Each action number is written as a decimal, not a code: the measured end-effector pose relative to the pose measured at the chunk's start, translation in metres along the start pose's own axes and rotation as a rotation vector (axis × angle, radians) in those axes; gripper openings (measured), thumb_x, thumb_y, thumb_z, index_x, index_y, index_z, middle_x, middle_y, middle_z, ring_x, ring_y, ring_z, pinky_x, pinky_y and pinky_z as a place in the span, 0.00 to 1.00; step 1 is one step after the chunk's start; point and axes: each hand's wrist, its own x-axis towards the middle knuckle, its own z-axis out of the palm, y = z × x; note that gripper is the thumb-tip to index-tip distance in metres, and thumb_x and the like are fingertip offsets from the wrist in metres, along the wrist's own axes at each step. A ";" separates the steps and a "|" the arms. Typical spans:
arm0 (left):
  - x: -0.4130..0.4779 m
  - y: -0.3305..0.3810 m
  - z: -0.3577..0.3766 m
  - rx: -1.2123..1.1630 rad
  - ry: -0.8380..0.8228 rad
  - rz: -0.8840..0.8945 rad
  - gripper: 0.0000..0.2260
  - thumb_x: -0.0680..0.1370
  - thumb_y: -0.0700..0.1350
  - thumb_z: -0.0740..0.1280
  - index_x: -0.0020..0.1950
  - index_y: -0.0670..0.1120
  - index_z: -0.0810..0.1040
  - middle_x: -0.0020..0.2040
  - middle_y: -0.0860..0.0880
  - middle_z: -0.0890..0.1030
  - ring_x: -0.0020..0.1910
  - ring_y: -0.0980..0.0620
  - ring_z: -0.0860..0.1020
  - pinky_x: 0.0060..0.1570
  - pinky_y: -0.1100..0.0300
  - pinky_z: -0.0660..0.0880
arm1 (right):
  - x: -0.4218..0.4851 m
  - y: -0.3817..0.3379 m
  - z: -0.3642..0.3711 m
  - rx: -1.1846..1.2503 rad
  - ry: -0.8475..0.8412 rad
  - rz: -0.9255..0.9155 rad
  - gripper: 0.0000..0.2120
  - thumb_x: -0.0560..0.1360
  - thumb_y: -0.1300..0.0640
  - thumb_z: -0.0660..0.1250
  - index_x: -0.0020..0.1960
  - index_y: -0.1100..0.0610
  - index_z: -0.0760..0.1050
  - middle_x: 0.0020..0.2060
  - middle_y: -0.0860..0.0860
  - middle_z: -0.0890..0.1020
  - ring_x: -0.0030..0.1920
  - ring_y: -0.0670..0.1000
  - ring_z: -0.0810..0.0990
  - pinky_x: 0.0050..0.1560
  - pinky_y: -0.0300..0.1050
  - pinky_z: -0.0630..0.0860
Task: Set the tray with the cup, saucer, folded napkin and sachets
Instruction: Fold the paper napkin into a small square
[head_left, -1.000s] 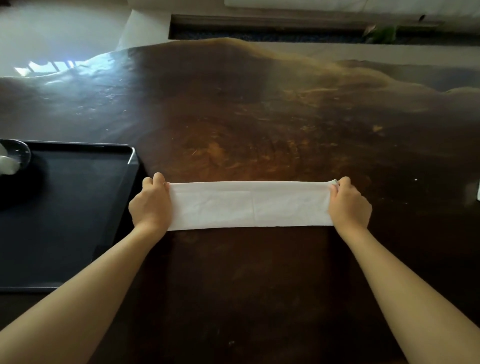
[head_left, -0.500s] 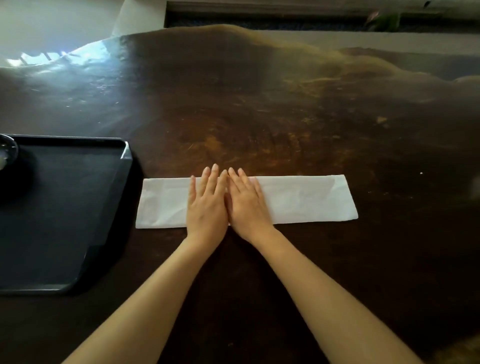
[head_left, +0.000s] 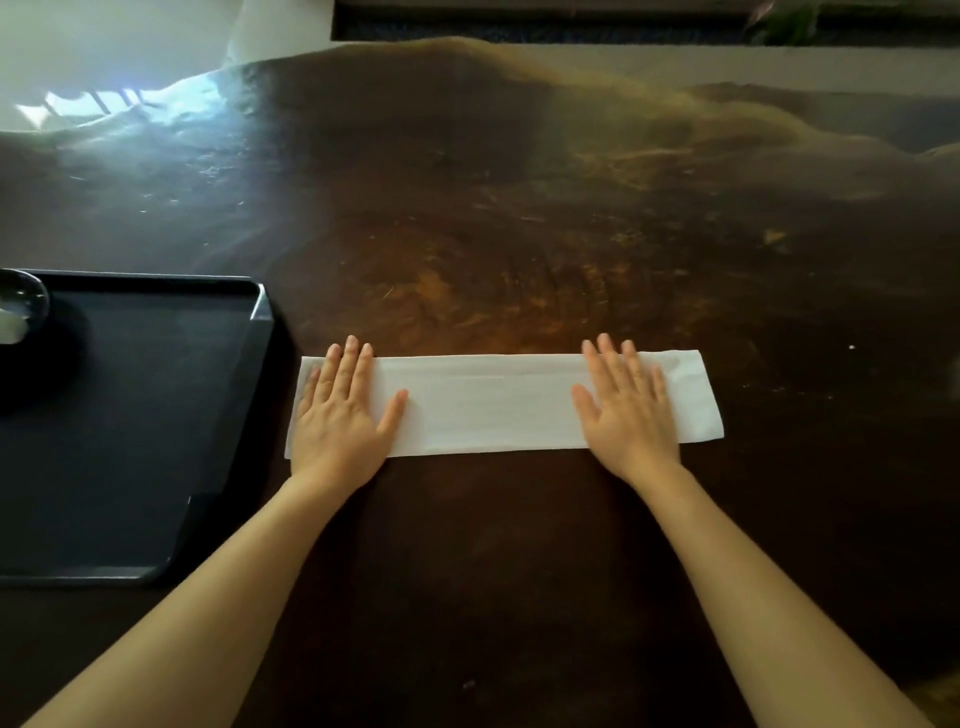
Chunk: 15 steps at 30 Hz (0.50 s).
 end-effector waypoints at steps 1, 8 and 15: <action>0.000 -0.002 -0.002 -0.007 -0.009 -0.004 0.33 0.76 0.65 0.44 0.76 0.50 0.46 0.78 0.52 0.45 0.75 0.56 0.40 0.73 0.57 0.38 | -0.001 0.013 -0.003 -0.007 -0.011 0.034 0.28 0.78 0.41 0.39 0.76 0.48 0.43 0.76 0.47 0.46 0.75 0.49 0.41 0.72 0.50 0.37; -0.003 -0.003 0.000 -0.011 0.013 0.002 0.33 0.77 0.65 0.44 0.77 0.49 0.46 0.78 0.52 0.45 0.75 0.56 0.40 0.73 0.58 0.38 | -0.002 0.047 -0.007 -0.044 -0.012 0.074 0.29 0.79 0.42 0.39 0.76 0.53 0.43 0.77 0.50 0.46 0.75 0.48 0.41 0.72 0.44 0.37; -0.003 -0.002 0.002 0.015 0.033 0.008 0.33 0.76 0.65 0.43 0.77 0.49 0.46 0.78 0.51 0.45 0.76 0.55 0.41 0.73 0.57 0.37 | 0.002 0.052 -0.012 0.015 -0.026 0.004 0.27 0.80 0.45 0.44 0.76 0.54 0.45 0.77 0.50 0.48 0.75 0.47 0.42 0.72 0.44 0.38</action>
